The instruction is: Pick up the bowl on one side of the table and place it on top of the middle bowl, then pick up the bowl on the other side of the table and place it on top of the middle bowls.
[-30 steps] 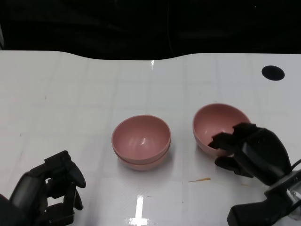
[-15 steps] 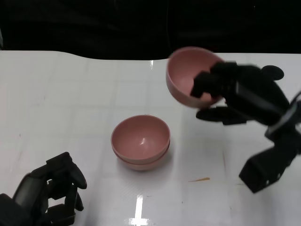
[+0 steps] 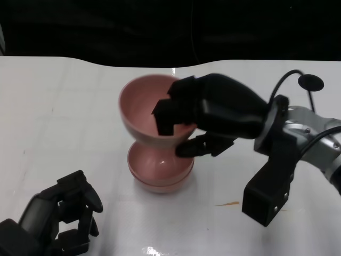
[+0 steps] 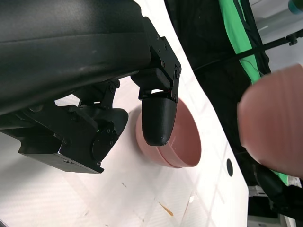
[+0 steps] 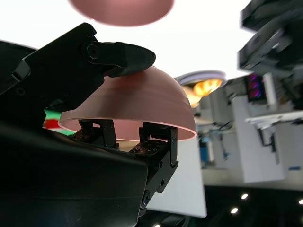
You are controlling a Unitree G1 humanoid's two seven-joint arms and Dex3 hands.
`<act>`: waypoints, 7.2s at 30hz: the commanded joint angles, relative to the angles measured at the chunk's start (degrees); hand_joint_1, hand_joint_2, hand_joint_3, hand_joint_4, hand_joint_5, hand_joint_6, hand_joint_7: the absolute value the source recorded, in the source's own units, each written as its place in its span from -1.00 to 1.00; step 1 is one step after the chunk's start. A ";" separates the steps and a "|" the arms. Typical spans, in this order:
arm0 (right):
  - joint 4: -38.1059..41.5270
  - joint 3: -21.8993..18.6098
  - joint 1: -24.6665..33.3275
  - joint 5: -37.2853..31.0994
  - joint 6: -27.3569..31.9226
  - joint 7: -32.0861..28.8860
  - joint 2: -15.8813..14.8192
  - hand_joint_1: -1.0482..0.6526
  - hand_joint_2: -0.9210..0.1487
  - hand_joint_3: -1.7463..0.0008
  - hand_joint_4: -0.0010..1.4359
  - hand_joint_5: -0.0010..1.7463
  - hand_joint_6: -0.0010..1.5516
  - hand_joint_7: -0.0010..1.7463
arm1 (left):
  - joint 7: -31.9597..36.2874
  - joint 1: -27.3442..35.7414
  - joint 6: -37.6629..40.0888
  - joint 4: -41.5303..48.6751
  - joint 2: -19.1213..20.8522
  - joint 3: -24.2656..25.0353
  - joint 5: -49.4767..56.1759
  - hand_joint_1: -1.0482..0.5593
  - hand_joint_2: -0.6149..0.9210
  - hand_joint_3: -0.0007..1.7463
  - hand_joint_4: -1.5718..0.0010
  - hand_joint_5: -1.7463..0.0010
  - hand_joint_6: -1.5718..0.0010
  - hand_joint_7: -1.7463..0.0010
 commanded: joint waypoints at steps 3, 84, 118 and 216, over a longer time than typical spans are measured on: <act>2.11 1.03 -0.73 -0.82 -1.13 0.66 1.67 -0.02 -0.40 0.27 0.28 1.00 -0.12 0.97 | 0.70 0.45 -1.52 0.25 -0.06 -0.15 0.82 0.51 0.67 0.27 0.14 -1.00 0.25 -0.96; 28.68 15.23 -8.12 -16.07 10.13 -20.49 8.92 -0.04 -0.87 0.81 0.21 0.93 -0.10 0.80 | 1.38 -0.39 -1.61 1.76 -1.11 -0.98 2.38 0.54 0.68 0.25 0.11 -1.00 0.26 -0.99; 12.67 12.86 -2.19 -11.73 12.77 -5.46 -2.69 -0.84 -1.00 0.30 -1.00 -1.00 -0.99 -1.00 | 1.55 -0.28 -1.49 1.48 -1.27 -1.13 2.56 0.57 0.69 0.25 0.11 -1.00 0.24 -0.96; -30.48 -39.64 50.94 77.77 56.94 36.28 11.95 0.18 -0.36 -0.31 0.24 0.97 0.12 0.49 | -5.16 -1.10 14.24 -3.54 -4.35 9.07 -25.06 0.40 0.62 0.63 -0.02 -1.00 0.17 -1.00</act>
